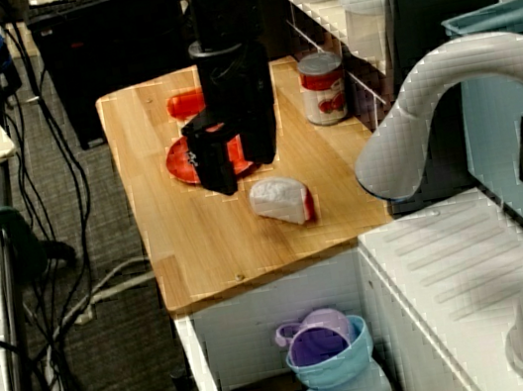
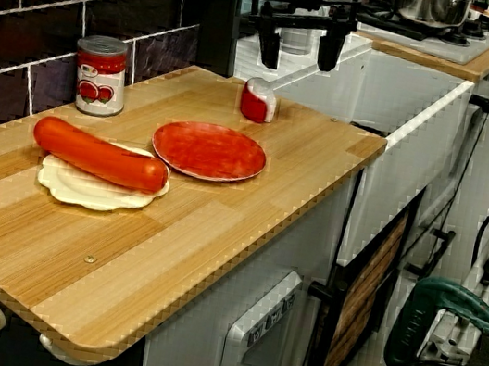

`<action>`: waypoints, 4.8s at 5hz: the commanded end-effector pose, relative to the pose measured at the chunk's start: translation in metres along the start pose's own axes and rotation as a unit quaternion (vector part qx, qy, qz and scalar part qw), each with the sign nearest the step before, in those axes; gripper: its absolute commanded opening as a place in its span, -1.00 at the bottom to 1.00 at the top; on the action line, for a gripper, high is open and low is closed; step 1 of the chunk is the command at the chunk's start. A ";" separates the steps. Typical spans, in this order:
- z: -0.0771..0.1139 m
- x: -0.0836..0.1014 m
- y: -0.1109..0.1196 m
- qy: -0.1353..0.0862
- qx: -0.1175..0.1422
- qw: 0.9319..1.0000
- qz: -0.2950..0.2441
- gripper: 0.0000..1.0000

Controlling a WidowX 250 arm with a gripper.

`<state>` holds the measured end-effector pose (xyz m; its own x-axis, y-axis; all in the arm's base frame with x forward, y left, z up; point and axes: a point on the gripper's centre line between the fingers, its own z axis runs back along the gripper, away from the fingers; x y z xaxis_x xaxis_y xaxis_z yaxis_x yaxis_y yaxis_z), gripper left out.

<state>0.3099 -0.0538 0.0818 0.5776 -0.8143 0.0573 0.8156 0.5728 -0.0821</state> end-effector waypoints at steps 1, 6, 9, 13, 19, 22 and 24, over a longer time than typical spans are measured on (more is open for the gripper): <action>0.009 0.004 0.016 -0.028 0.048 0.997 0.045 1.00; -0.023 0.009 0.029 -0.039 0.072 0.989 0.122 1.00; -0.030 0.009 0.039 -0.038 0.067 0.985 0.152 0.18; -0.007 -0.019 0.032 -0.035 0.054 0.992 0.106 -1.00; 0.008 -0.115 0.046 -0.032 0.077 0.994 0.075 -1.00; 0.003 -0.119 0.061 -0.038 0.079 0.992 0.095 -1.00; -0.007 -0.117 0.064 -0.037 0.071 0.991 0.105 1.00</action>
<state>0.2822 0.0743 0.0533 0.7360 -0.6688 0.1053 0.6721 0.7405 0.0057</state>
